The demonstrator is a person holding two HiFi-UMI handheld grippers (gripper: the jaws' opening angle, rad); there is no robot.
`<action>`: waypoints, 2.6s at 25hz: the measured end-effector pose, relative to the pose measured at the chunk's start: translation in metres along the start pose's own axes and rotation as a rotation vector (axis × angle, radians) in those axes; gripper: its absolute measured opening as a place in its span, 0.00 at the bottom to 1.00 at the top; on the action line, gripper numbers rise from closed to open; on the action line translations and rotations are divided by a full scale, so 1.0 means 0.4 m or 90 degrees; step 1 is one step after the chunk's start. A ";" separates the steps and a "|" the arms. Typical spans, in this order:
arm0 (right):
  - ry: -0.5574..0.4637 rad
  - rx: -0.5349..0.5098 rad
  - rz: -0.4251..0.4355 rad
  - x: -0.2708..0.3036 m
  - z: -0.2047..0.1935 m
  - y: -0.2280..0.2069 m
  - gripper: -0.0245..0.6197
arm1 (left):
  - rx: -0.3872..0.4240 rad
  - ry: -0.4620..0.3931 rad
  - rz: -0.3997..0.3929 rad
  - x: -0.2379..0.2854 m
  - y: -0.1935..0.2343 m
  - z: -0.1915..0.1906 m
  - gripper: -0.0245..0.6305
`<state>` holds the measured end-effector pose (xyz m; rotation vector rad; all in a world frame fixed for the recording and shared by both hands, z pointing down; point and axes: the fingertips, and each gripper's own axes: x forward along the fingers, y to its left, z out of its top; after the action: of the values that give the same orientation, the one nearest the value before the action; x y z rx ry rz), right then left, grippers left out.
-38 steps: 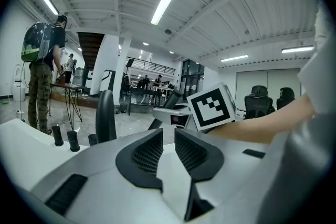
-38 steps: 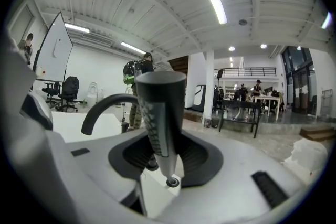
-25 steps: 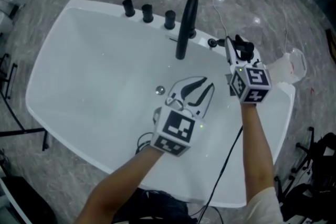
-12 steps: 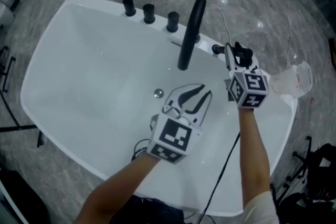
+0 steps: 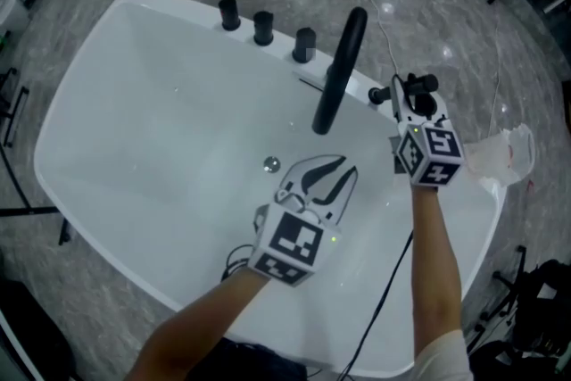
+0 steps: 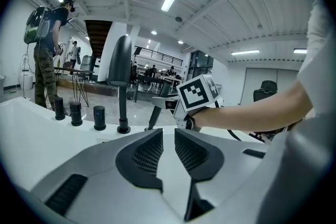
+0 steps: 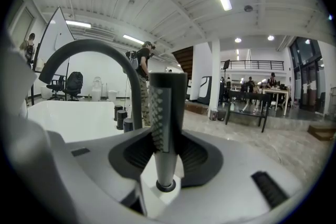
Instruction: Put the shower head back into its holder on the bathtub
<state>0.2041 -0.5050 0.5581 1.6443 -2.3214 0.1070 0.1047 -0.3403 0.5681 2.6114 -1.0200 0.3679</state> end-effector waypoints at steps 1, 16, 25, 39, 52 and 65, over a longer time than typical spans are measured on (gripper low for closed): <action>-0.001 0.000 0.000 0.004 0.003 -0.002 0.25 | -0.005 0.001 0.004 -0.001 0.005 0.001 0.16; 0.042 0.003 0.013 0.066 -0.034 -0.008 0.25 | -0.004 0.005 0.017 -0.013 0.034 -0.004 0.16; 0.035 0.049 -0.012 0.075 -0.020 -0.029 0.37 | 0.006 0.001 0.018 -0.027 0.037 -0.001 0.16; -0.003 0.070 -0.036 -0.114 0.069 0.009 0.41 | 0.031 -0.011 0.036 -0.115 -0.025 0.067 0.16; -0.083 0.072 -0.013 -0.485 0.252 0.169 0.31 | 0.049 -0.049 0.065 -0.280 -0.206 0.153 0.16; -0.100 0.085 0.012 -0.862 0.350 0.300 0.22 | 0.044 -0.076 0.072 -0.465 -0.445 0.227 0.16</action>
<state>0.1696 -0.1814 0.3413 1.7520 -2.4957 0.1444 0.1060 -0.1370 0.3859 2.6715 -1.2180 0.2813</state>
